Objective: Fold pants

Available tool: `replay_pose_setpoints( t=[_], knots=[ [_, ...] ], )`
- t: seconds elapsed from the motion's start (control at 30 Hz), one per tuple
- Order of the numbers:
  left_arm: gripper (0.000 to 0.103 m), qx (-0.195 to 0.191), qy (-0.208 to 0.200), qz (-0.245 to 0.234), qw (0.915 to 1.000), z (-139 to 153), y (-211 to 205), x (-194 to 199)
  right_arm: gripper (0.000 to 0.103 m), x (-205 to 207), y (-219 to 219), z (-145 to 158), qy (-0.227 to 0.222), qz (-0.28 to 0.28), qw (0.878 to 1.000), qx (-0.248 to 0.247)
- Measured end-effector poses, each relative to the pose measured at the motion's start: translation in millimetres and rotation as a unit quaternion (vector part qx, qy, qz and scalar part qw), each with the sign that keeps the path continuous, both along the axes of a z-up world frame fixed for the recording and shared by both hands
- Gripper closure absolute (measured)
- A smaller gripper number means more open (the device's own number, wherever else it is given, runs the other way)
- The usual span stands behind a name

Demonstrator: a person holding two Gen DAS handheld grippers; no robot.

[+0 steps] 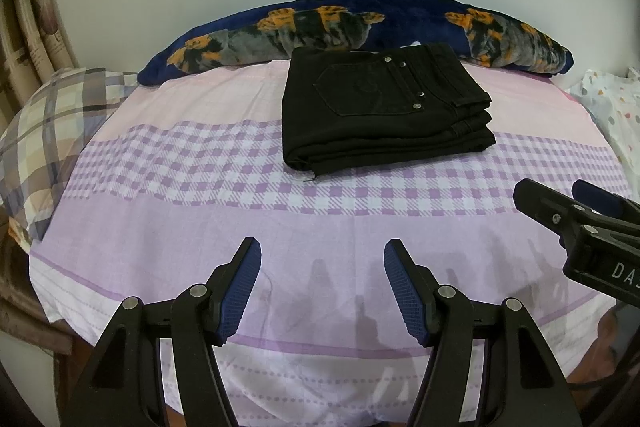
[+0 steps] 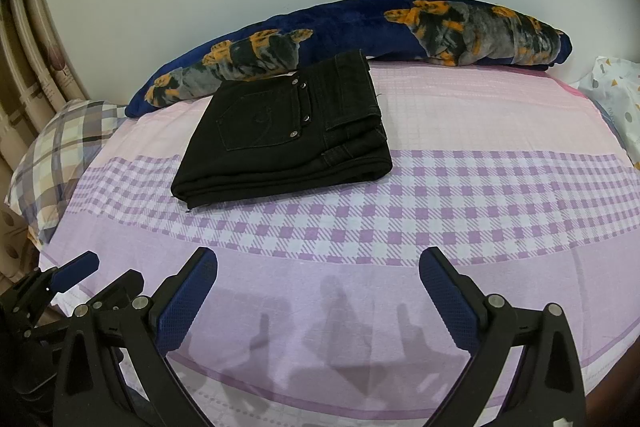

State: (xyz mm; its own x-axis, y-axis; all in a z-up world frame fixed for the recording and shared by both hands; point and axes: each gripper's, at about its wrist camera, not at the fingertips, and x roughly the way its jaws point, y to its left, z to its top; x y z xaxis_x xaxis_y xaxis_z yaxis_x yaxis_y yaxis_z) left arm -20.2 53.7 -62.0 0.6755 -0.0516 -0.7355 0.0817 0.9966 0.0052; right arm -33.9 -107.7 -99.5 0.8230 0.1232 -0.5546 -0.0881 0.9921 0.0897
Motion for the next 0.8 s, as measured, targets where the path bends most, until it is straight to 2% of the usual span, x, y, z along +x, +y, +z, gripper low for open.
replay_pose_setpoints(
  t=[0.8],
  knots=[
    [0.038, 0.002, -0.002, -0.006, 1.0000, 0.1, 3.3, 1.6, 0.003, 1.0, -6.9, -2.7, 0.001, -0.001, 1.000, 0.000]
  ],
)
